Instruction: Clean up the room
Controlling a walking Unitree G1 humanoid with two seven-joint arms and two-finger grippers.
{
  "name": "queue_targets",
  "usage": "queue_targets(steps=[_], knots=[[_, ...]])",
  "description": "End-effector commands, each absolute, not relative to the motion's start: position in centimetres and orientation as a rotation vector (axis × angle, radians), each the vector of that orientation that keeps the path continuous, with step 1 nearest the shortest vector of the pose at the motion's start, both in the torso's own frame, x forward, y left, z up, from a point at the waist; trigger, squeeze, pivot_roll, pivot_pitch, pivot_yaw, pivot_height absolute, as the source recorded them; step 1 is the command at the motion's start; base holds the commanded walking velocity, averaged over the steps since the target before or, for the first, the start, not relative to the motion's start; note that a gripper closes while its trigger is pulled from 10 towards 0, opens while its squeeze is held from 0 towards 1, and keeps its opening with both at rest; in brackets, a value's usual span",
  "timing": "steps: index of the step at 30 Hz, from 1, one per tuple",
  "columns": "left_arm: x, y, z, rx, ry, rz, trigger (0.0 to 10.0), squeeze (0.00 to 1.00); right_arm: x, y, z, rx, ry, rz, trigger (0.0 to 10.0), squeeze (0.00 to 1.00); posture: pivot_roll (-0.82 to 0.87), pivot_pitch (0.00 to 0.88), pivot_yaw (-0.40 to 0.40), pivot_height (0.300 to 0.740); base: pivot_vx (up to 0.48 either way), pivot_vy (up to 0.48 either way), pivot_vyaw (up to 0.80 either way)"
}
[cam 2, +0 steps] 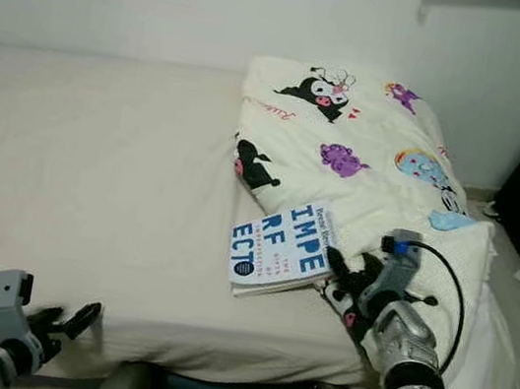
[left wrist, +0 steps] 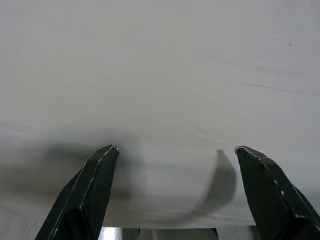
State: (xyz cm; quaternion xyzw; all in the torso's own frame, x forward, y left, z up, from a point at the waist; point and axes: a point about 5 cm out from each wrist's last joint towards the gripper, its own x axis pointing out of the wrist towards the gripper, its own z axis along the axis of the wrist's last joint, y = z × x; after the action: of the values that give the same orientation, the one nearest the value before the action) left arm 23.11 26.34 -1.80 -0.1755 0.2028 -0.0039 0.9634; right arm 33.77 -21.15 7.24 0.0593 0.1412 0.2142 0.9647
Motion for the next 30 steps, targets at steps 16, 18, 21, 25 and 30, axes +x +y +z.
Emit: queue_targets(steps=[16, 18, 21, 25, 30], knots=[[21.6, 23.3, -4.0, -0.367, 0.533, -0.087, 10.0, 0.0, 33.0, -20.9, 5.9, 0.0, 0.386, 0.49, 10.0, 0.0, 0.08, 0.104, 0.027, 0.52, 0.0, 0.0, 0.0], [21.7, 23.1, -4.1, -0.368, 0.536, -0.087, 10.0, 0.0, 33.3, -21.2, 6.5, 0.037, 0.346, 0.471, 1.2, 0.0, 0.08, 0.087, 0.017, 0.52, 0.0, 0.0, 0.0], [21.9, 22.9, -4.1, -0.378, 0.531, -0.079, 10.0, 0.0, 33.6, -21.2, 7.3, 0.109, 0.283, 0.474, 0.0, 0.0, 0.07, 0.071, 0.009, 0.52, 0.0, 0.0, 0.0], [22.3, 22.7, -3.9, -0.39, 0.516, -0.075, 10.0, 0.0, 33.7, -21.2, 7.6, 0.132, 0.265, 0.487, 0.0, 0.0, 0.07, 0.063, 0.007, 0.52, 0.0, 0.0, 0.0], [23.8, 22.3, -2.8, -0.426, 0.454, -0.093, 10.0, 0.0, 33.7, -21.2, 7.7, 0.134, 0.259, 0.501, 0.0, 0.0, 0.06, 0.039, 0.004, 0.52, 0.0, 0.0, 0.0]])
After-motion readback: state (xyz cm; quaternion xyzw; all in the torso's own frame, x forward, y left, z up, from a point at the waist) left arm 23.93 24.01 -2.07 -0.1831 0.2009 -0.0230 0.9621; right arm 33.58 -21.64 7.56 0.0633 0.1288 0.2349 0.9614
